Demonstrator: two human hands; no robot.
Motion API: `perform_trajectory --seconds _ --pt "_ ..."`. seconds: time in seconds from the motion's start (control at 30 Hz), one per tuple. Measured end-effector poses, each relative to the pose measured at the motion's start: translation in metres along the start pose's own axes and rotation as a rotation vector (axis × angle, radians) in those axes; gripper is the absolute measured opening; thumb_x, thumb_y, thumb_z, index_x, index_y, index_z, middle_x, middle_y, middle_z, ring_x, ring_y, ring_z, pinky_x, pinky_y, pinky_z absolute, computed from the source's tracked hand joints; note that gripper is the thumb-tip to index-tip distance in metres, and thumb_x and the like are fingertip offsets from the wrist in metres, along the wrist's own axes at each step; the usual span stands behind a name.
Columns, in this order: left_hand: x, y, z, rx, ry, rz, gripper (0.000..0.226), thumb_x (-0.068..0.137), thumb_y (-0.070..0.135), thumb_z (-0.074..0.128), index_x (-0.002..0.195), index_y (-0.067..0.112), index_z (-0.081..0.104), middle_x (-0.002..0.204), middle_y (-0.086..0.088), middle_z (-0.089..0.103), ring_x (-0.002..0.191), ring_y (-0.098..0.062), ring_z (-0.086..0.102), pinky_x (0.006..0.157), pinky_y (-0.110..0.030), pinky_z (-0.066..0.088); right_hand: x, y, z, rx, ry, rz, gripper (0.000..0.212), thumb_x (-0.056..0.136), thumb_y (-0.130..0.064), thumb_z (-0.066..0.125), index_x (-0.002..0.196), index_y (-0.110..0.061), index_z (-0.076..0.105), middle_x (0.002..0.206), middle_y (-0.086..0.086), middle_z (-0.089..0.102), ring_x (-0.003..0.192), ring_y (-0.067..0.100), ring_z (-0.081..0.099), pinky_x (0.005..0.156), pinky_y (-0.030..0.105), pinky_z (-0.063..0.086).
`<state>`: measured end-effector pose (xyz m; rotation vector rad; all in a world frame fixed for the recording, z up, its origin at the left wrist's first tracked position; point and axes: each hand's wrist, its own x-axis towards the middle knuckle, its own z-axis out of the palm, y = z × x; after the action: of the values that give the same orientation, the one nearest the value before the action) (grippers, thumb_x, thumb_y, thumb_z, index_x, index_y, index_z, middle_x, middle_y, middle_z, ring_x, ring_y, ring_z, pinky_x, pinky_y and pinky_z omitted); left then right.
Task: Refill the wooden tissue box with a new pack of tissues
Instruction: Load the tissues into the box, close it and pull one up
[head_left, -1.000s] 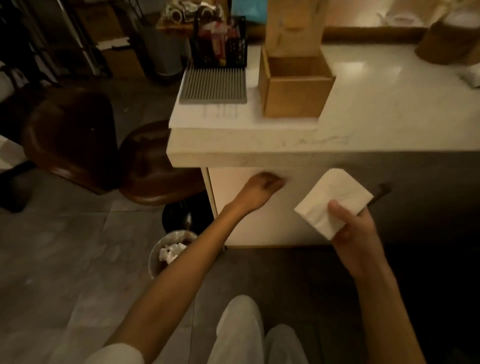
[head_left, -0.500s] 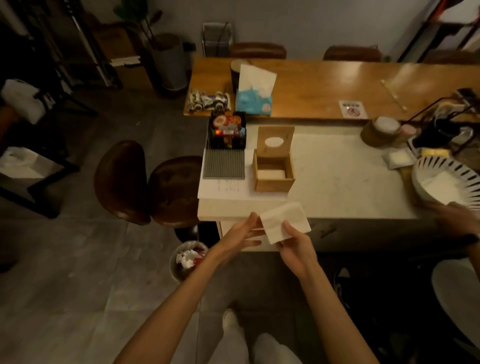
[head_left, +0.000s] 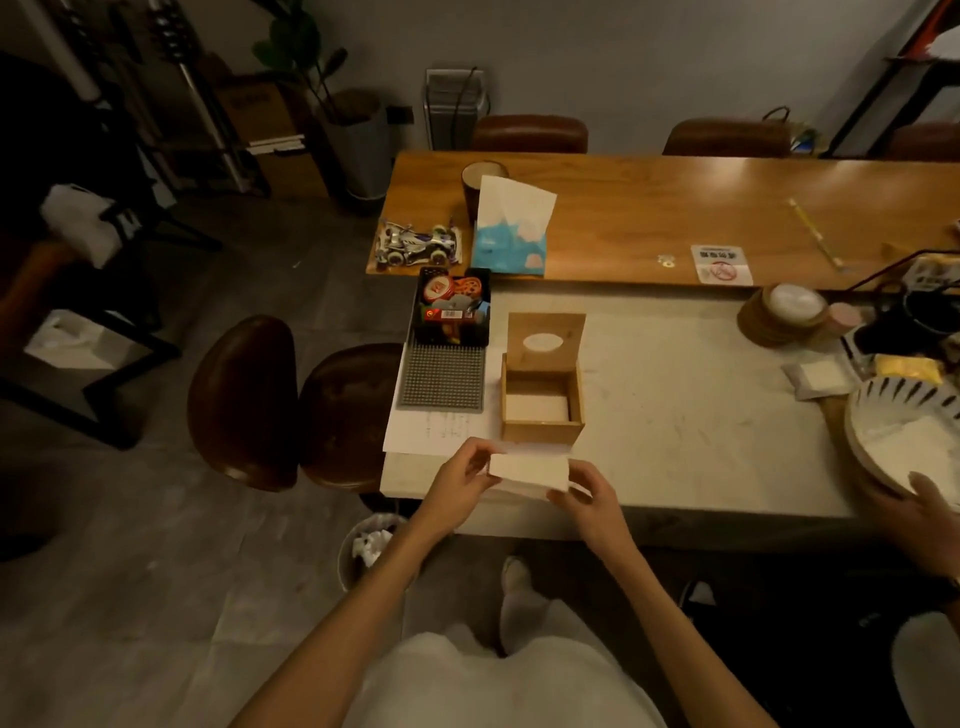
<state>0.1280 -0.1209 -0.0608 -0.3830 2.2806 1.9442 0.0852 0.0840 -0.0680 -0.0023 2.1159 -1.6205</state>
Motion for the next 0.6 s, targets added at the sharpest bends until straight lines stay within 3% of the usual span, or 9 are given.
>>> perform_trajectory --seconds 0.13,0.23,0.33,0.43,0.53,0.6 --pt "0.007 -0.021 0.002 -0.009 0.074 -0.038 0.023 0.094 0.006 0.059 0.116 0.011 0.055 0.12 0.002 0.062 0.117 -0.007 0.059 0.094 -0.02 0.051 0.028 0.008 0.009 -0.089 -0.022 -0.073 0.029 0.09 -0.018 0.066 0.117 -0.026 0.06 0.12 -0.009 0.063 0.114 0.007 0.059 0.098 0.033 0.052" --pt "0.01 -0.03 0.004 -0.014 0.106 -0.111 0.026 0.094 0.008 0.059 0.119 0.016 0.054 0.122 0.003 0.061 0.121 -0.014 0.058 0.093 -0.021 0.052 0.033 0.014 0.016 -0.084 -0.004 -0.048 0.03 0.09 -0.014 0.066 0.117 -0.025 0.059 0.119 -0.008 0.064 0.113 0.006 0.06 0.098 0.037 0.053" --pt "0.013 -0.032 0.01 0.026 0.107 -0.122 0.044 0.092 0.007 0.062 0.131 0.021 0.047 0.134 0.001 0.055 0.129 -0.013 0.05 0.106 -0.031 0.045 0.028 0.02 0.027 -0.016 0.052 0.011 0.048 0.089 -0.004 0.063 0.132 -0.023 0.052 0.132 -0.004 0.058 0.123 0.009 0.054 0.104 0.038 0.048" --pt "0.014 -0.029 0.017 0.046 0.112 -0.143 0.065 0.09 0.0 0.061 0.146 0.017 0.032 0.144 0.006 0.04 0.135 -0.007 0.035 0.111 -0.025 0.031 0.019 0.02 0.038 0.062 0.089 0.077 0.071 0.089 0.002 0.058 0.149 -0.024 0.033 0.147 -0.006 0.045 0.134 0.01 0.042 0.109 0.034 0.04" --pt "0.016 -0.032 0.025 0.069 0.112 -0.132 0.071 0.092 0.003 0.059 0.152 0.015 0.023 0.145 0.009 0.032 0.136 -0.003 0.026 0.11 -0.023 0.025 0.013 0.016 0.05 0.105 0.08 0.089 0.076 0.091 0.003 0.056 0.154 -0.025 0.022 0.147 -0.01 0.04 0.134 0.007 0.04 0.108 0.03 0.037" --pt "0.017 -0.033 0.027 0.07 0.125 -0.12 0.065 0.094 0.007 0.058 0.15 0.017 0.026 0.144 0.009 0.034 0.136 -0.003 0.028 0.11 -0.024 0.027 0.011 0.014 0.056 0.119 0.07 0.077 0.075 0.092 0.002 0.056 0.153 -0.025 0.023 0.148 -0.009 0.041 0.136 0.008 0.039 0.11 0.032 0.037"
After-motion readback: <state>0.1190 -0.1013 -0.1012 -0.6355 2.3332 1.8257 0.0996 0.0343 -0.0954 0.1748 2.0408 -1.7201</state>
